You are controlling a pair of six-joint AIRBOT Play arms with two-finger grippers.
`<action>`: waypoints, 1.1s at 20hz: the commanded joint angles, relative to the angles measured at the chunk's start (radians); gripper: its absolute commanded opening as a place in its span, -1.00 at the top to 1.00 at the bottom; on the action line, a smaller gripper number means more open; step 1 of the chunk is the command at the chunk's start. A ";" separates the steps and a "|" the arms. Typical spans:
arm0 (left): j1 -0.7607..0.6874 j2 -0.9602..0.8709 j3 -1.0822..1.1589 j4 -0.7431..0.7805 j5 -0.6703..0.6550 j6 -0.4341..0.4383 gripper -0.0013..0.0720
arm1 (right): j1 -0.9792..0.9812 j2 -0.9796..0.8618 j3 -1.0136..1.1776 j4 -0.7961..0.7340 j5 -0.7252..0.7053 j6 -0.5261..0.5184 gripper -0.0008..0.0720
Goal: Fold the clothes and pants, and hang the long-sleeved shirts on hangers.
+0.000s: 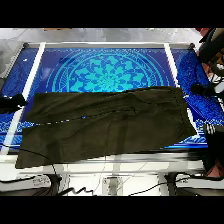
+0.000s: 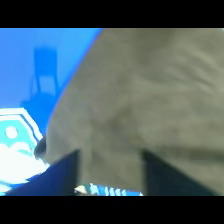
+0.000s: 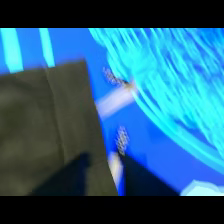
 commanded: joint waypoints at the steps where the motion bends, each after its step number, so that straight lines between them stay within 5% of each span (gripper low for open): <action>1: 0.000 0.183 0.012 -0.018 -0.026 0.138 0.40 | -0.084 0.113 0.002 -0.009 0.369 -0.049 0.57; 6: 0.000 0.338 0.011 -0.019 -0.026 0.161 0.52 | -0.270 0.245 -0.160 0.087 0.699 -0.214 0.59; 9: 0.000 0.324 0.003 -0.018 -0.025 0.162 0.52 | -0.398 0.364 -0.378 0.275 0.598 -0.234 0.56; 11: 0.000 0.300 -0.003 -0.018 -0.031 0.161 0.48 | -0.452 0.395 -0.481 0.396 0.505 -0.196 -0.45; 12: 0.000 0.285 -0.003 -0.018 -0.037 0.161 0.48 | -0.462 0.394 -0.518 0.402 0.461 -0.148 -0.61; 15: 0.000 0.251 -0.005 -0.019 -0.063 0.161 0.48 | -0.462 0.381 -0.632 0.377 0.308 -0.047 -0.61; 20: 0.000 0.211 -0.006 -0.018 -0.068 0.162 0.46 | -0.462 0.298 -0.714 0.459 0.098 -0.092 -0.54; 22: 0.000 0.198 -0.007 -0.018 -0.068 0.162 -0.36 | -0.462 0.257 -0.713 0.555 0.049 -0.162 -0.34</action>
